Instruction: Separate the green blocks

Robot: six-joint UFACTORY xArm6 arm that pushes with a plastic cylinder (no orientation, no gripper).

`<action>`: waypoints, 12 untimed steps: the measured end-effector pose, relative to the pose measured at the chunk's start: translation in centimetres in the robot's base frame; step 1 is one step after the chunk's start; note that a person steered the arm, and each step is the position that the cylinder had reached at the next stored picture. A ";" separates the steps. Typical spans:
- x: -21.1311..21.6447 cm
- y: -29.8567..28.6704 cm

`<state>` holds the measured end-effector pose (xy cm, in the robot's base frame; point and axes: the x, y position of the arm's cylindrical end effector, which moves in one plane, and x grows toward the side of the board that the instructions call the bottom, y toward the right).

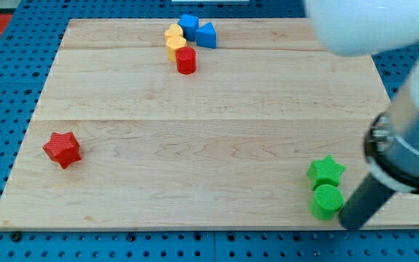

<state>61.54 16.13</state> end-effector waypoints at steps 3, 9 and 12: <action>-6.2 -7.4; -6.2 0.2; -14.2 -13.4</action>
<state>47.39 2.70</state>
